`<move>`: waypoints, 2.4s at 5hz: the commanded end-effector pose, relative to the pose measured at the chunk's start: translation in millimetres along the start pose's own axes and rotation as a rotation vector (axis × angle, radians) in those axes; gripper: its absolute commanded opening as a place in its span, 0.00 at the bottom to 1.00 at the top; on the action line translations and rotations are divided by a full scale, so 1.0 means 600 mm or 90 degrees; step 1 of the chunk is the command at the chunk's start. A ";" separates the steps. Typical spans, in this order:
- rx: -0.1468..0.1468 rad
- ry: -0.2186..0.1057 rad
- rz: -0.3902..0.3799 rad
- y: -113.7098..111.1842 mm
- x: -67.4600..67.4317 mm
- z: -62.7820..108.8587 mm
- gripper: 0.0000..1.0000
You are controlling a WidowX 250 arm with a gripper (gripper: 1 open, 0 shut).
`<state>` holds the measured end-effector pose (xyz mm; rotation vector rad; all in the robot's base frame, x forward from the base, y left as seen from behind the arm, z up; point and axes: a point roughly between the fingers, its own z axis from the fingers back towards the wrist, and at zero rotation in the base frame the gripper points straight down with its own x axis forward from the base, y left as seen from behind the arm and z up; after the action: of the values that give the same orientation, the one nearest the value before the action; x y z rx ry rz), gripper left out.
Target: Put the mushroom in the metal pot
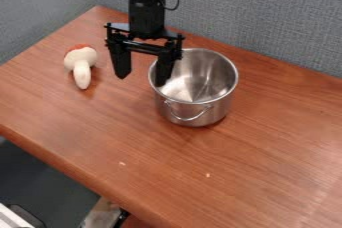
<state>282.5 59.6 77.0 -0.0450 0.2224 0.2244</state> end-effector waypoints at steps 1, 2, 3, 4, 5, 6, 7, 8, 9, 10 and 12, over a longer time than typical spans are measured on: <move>-0.010 -0.026 0.034 0.021 0.013 0.015 1.00; -0.019 -0.029 0.072 0.044 0.019 0.014 1.00; -0.028 -0.032 0.108 0.065 0.026 0.011 1.00; -0.037 -0.035 0.145 0.086 0.033 0.007 1.00; -0.045 -0.044 0.188 0.113 0.043 0.005 1.00; -0.053 -0.052 0.223 0.142 0.056 0.000 1.00; -0.064 -0.058 0.263 0.167 0.068 -0.006 1.00; -0.076 -0.063 0.300 0.190 0.080 -0.011 1.00; -0.087 -0.071 0.327 0.210 0.089 -0.013 1.00; -0.096 -0.076 0.340 0.224 0.096 -0.013 1.00; -0.104 -0.081 0.349 0.234 0.103 -0.016 1.00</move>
<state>304.7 200.0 36.1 -0.1357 0.1383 0.7704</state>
